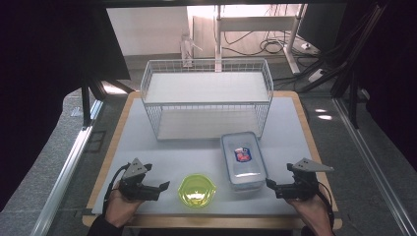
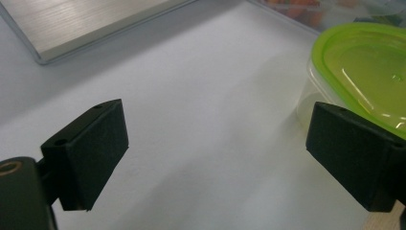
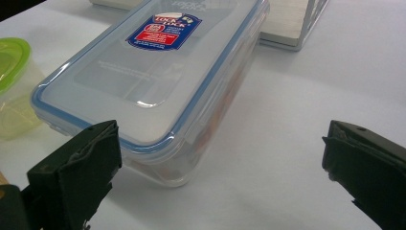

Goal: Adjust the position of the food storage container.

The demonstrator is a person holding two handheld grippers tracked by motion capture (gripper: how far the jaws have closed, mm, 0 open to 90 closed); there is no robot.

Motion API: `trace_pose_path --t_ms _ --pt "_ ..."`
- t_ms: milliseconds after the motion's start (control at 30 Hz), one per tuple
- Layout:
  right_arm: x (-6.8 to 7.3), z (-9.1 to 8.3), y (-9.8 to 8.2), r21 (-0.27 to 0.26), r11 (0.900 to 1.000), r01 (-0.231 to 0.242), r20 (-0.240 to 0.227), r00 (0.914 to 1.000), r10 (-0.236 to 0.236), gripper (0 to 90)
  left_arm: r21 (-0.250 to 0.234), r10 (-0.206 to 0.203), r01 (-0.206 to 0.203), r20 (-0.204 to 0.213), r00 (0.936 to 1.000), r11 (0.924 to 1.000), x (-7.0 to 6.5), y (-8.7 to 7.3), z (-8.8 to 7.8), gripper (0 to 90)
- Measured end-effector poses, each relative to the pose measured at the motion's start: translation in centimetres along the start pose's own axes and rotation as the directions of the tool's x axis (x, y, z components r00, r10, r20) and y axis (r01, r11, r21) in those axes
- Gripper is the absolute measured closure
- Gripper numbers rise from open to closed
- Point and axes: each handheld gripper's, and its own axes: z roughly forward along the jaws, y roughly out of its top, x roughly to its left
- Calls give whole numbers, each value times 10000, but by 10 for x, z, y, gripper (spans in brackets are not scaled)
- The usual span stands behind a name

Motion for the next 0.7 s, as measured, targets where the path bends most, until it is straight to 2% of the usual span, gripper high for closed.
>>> trace_pose_path --t_ms 167,200,333,500,633,700 --pt "1 0 0 -84 10000 -11 -65 10000 10 2 -58 83 -82 121 9999 9999 -4 3 -2 108" --pt "2 0 1 -99 9999 46 -63 10000 -46 12 -21 296 -296 110 9995 9996 -7 5 -3 147" --pt "4 -1 1 -214 9996 172 -161 9997 -176 52 101 604 -603 -59 9982 9981 -17 11 -5 236" --pt "7 -1 2 -279 9985 467 -34 9989 -469 80 -67 761 -761 -22 9971 9971 -25 18 -11 321" --pt "9 -1 3 -295 9982 520 61 9986 -519 85 -367 799 -790 216 9966 9962 -31 25 -16 327" --pt "10 -1 3 -306 9976 615 89 9981 -612 86 -473 1212 -1194 376 9919 9917 -40 31 -19 341"
